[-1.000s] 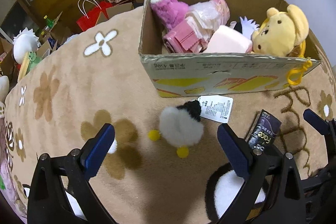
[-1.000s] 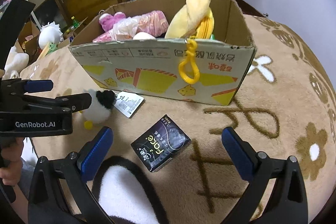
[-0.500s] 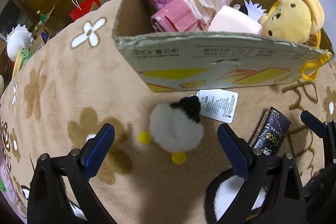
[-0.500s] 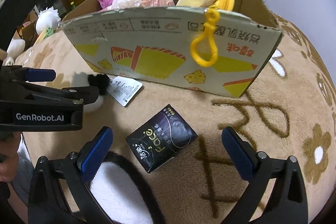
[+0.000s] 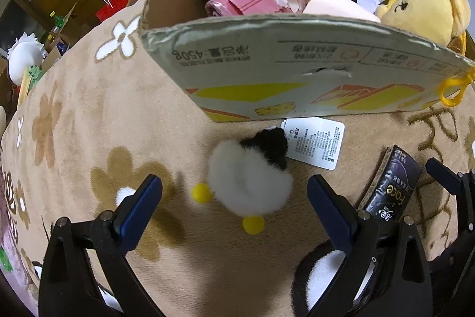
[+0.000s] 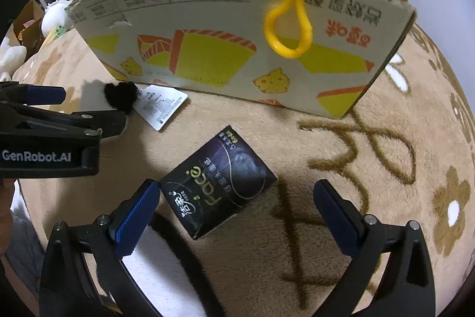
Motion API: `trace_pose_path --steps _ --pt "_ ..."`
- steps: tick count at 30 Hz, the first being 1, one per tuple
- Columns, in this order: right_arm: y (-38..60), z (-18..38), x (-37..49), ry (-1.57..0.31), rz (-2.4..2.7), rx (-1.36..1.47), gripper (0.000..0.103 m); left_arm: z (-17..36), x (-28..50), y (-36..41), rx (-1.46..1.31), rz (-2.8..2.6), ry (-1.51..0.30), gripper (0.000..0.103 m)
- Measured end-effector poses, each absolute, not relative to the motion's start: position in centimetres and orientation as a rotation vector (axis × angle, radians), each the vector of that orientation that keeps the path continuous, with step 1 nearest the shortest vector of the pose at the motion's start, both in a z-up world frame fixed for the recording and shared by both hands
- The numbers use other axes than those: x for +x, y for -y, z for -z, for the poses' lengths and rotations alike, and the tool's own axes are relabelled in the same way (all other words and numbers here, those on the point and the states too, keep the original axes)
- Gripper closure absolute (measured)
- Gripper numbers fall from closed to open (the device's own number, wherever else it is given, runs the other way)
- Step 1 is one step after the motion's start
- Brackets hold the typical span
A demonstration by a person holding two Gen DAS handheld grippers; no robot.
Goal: Organize soft objects
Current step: 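Grasp the white pompom chick with the left tool while the right tool grasps the black tissue pack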
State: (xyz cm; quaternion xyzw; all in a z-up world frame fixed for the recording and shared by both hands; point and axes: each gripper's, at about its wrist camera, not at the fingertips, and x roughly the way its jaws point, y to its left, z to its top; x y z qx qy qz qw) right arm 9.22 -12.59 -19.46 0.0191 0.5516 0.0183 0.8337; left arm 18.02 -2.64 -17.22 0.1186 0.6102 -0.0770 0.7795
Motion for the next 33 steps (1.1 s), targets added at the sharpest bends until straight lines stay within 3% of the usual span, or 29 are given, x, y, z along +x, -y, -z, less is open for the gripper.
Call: trace_pose_path --steps 4,7,10,14,19,23,25,33 --pt "12.8 19.7 9.3 -1.174 -0.041 0.051 0.000 17.4 18.2 2.5 0.273 0.168 -1.315 0.006" --pt "13.1 19.9 9.6 -1.195 -0.061 0.032 0.013 17.6 18.2 2.7 0.267 0.178 -1.316 0.007" --pt "12.5 20.3 9.4 -1.194 -0.060 -0.004 0.025 17.8 18.1 2.8 0.257 0.187 -1.323 0.016" --pt "12.5 20.4 9.4 -1.192 -0.067 0.010 0.025 18.4 18.3 2.7 0.270 0.161 -1.315 0.023" --pt "13.3 20.1 9.2 -1.184 -0.065 0.022 0.025 19.0 18.3 3.1 0.272 0.173 -1.326 0.050" --pt "13.9 19.5 9.0 -1.164 -0.053 0.016 0.026 18.5 17.7 4.0 0.293 0.200 -1.296 0.062" --pt "13.9 18.5 8.7 -1.147 -0.041 0.016 0.026 18.4 17.5 4.1 0.282 0.219 -1.298 0.072" --pt "14.8 16.9 8.0 -1.110 -0.016 0.029 0.026 17.1 16.5 4.1 0.260 0.236 -1.266 0.080"
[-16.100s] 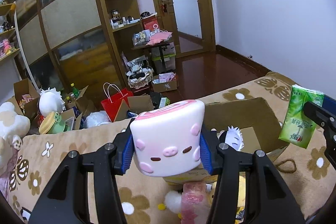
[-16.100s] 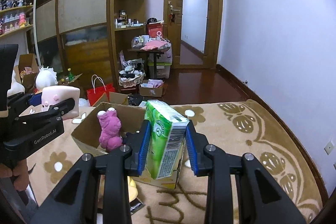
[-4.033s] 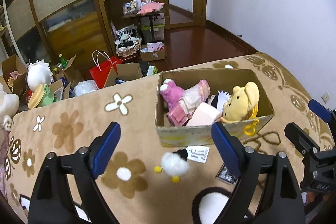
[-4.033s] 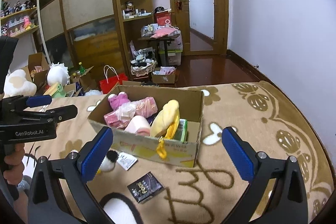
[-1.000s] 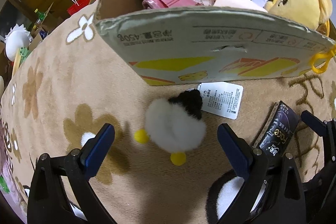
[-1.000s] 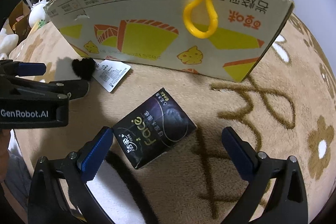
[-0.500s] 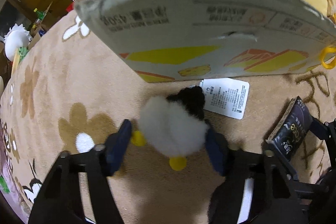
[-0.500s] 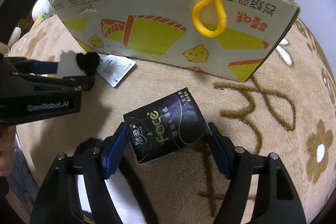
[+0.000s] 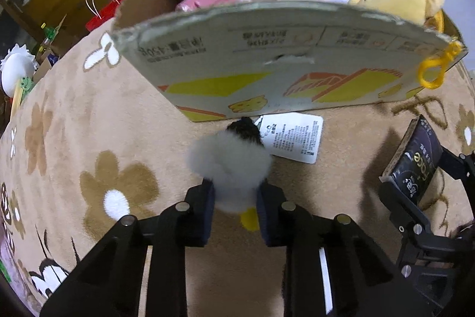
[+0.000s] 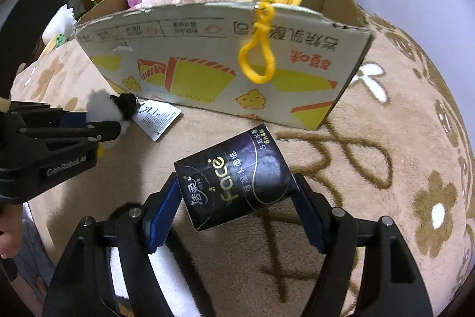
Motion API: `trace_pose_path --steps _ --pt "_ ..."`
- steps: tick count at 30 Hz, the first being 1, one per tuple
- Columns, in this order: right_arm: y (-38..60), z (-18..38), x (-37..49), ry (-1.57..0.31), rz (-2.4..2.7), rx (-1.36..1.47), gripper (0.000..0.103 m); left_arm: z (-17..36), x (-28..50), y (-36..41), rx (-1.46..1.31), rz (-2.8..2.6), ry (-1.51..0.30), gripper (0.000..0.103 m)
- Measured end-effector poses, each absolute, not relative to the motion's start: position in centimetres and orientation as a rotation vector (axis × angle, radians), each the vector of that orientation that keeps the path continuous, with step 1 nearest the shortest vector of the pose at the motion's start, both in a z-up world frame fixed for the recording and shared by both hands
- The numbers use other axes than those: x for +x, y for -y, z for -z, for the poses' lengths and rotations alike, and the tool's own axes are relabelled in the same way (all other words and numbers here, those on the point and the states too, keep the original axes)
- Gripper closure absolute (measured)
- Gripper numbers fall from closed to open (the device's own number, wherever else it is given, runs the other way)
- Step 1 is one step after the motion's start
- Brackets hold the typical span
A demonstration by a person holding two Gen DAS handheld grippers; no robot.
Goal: Organize soft objects
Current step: 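Grasp the white pompom chick with the left tool while the right tool grasps the black tissue pack, then lift the pompom chick and black tissue pack over the box with both tools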
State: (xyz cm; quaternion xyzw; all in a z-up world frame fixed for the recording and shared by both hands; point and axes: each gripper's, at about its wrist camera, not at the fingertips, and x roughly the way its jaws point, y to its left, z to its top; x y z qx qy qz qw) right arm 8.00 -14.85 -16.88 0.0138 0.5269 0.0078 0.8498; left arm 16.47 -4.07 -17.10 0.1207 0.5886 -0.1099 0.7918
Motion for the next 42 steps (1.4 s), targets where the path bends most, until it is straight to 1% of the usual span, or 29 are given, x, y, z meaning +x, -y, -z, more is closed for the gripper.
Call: trace_pose_path --steps 8,13,17,26,30,36,42 --pt "16.4 14.7 7.2 -1.065 0.000 0.043 0.026 14.2 14.6 3.3 0.230 0.232 -1.190 0.082" --pt "17.3 13.0 6.3 -1.018 0.013 0.068 0.026 11.3 12.7 2.7 0.186 0.218 -1.120 0.088" --pt "17.9 11.6 5.4 -0.966 0.023 0.080 0.026 9.2 11.7 2.4 0.171 0.232 -1.059 0.090" --pt "17.2 10.0 4.7 -0.904 0.024 0.087 0.026 8.0 11.4 1.4 0.140 0.244 -1.015 0.091" --pt "17.2 9.0 4.5 -0.855 0.021 0.103 0.026 6.5 10.4 1.0 0.122 0.244 -0.945 0.091" --pt "17.7 6.5 3.8 -0.765 0.013 0.124 0.026 2.6 8.8 0.6 0.086 0.254 -0.770 0.091" --pt "18.5 4.2 3.8 -0.688 0.010 0.137 0.026 0.0 8.6 0.5 0.082 0.241 -0.652 0.091"
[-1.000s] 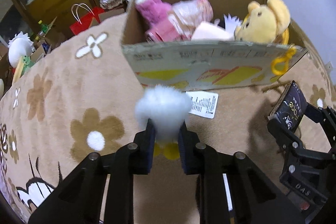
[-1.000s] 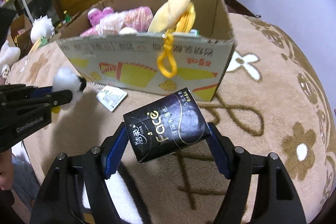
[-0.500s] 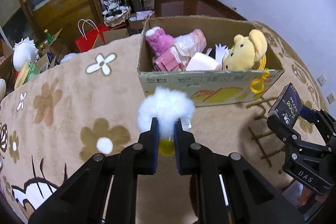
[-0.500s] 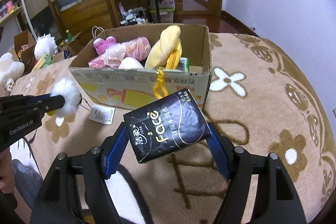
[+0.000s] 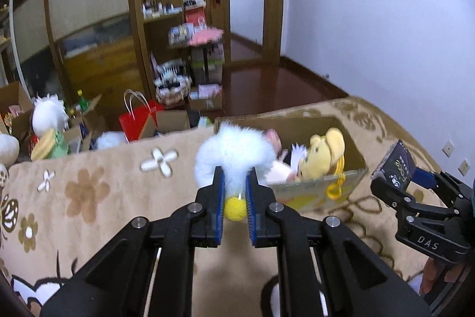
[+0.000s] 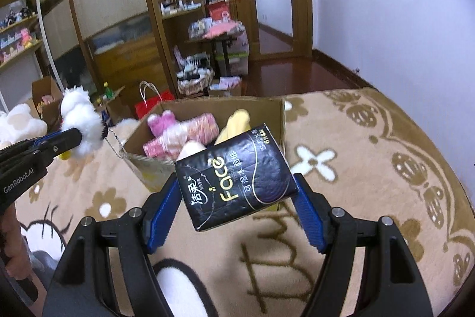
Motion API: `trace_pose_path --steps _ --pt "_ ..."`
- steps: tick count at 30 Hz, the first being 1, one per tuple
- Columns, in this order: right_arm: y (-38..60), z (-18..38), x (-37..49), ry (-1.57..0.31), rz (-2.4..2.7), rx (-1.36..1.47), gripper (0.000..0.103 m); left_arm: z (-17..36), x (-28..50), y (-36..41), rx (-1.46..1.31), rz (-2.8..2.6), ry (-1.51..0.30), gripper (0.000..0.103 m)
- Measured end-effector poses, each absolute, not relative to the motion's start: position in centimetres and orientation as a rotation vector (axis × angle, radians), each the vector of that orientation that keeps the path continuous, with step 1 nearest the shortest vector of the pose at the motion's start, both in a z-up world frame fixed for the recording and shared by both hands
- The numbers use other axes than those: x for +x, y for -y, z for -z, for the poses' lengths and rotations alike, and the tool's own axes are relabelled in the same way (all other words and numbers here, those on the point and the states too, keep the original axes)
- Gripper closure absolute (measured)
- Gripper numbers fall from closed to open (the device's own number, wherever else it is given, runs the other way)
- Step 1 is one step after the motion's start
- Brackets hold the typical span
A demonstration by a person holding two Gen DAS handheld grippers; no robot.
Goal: Organize soft objects
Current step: 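Lift the pompom chick and black tissue pack over the box with both tools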
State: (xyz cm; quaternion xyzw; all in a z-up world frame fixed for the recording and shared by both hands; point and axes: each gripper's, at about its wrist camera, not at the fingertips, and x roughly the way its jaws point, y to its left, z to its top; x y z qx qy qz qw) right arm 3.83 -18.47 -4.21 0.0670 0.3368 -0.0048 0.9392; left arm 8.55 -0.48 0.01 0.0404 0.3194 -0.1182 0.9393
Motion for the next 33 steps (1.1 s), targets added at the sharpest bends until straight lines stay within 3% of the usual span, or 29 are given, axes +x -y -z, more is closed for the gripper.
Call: trace_pose_path --steps 17,33 --pt "19.8 -1.1 7.5 -0.498 0.007 0.045 0.026 -2.8 11.9 2.9 0.124 0.245 -0.505 0.091" --pt "19.7 0.7 12.4 -0.586 -0.029 0.024 0.026 0.9 14.9 4.5 0.180 0.262 -0.603 0.090"
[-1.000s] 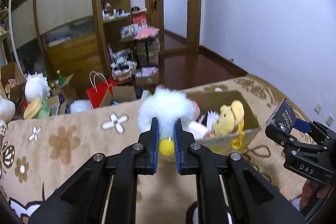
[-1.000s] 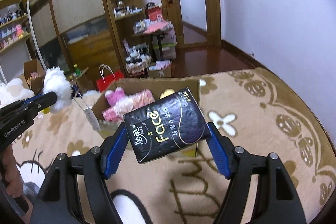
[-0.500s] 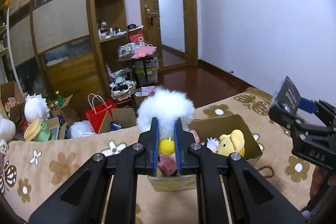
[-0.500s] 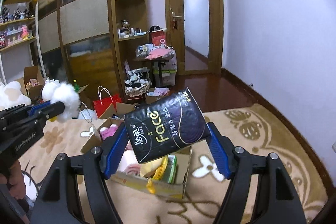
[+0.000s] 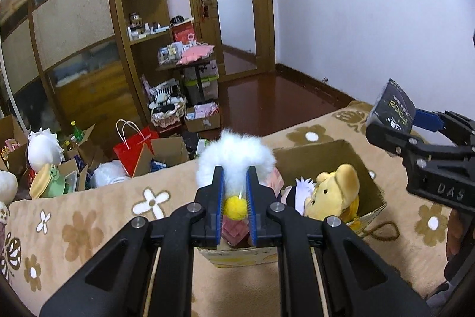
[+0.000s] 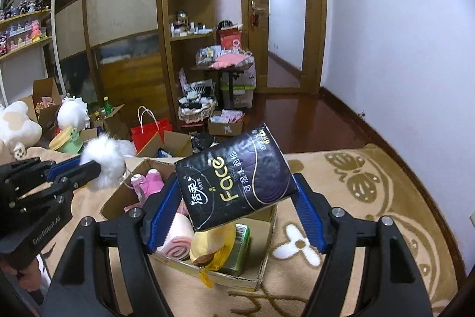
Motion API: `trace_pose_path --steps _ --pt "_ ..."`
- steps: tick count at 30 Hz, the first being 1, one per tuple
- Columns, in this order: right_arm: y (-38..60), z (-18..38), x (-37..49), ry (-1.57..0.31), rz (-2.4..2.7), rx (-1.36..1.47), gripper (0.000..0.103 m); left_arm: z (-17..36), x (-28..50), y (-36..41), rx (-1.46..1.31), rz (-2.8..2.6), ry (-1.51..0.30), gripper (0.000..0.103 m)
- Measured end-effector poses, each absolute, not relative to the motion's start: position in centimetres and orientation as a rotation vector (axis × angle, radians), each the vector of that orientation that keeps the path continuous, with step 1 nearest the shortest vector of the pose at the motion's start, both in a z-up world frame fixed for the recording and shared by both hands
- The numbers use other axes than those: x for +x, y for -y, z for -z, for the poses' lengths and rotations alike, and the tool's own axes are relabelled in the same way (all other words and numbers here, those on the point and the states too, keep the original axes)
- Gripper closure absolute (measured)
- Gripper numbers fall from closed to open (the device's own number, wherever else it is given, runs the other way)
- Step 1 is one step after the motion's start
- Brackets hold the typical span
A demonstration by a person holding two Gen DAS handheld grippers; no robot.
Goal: Organize soft objects
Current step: 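Lift the pompom chick and black tissue pack over the box with both tools, then drop the tissue pack into the box with the right tool while the left tool drops the chick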
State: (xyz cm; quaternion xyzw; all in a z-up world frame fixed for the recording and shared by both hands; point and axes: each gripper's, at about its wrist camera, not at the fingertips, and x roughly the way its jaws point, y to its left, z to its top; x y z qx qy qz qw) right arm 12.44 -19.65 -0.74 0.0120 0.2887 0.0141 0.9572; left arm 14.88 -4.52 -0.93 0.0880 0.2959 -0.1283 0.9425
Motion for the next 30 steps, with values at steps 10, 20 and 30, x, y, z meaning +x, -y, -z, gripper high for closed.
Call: trace_pose_path --steps 10,20,30 --pt "20.7 3.5 15.3 -0.671 -0.052 0.060 0.026 4.2 17.0 4.9 0.214 0.234 -0.693 0.090" --pt "21.3 4.9 16.2 -0.711 -0.076 0.099 0.025 6.4 18.2 4.6 0.213 0.216 -0.781 0.085" --pt "21.4 5.3 16.4 -0.719 -0.092 0.115 0.019 6.7 18.4 3.2 0.176 0.184 -0.829 0.073"
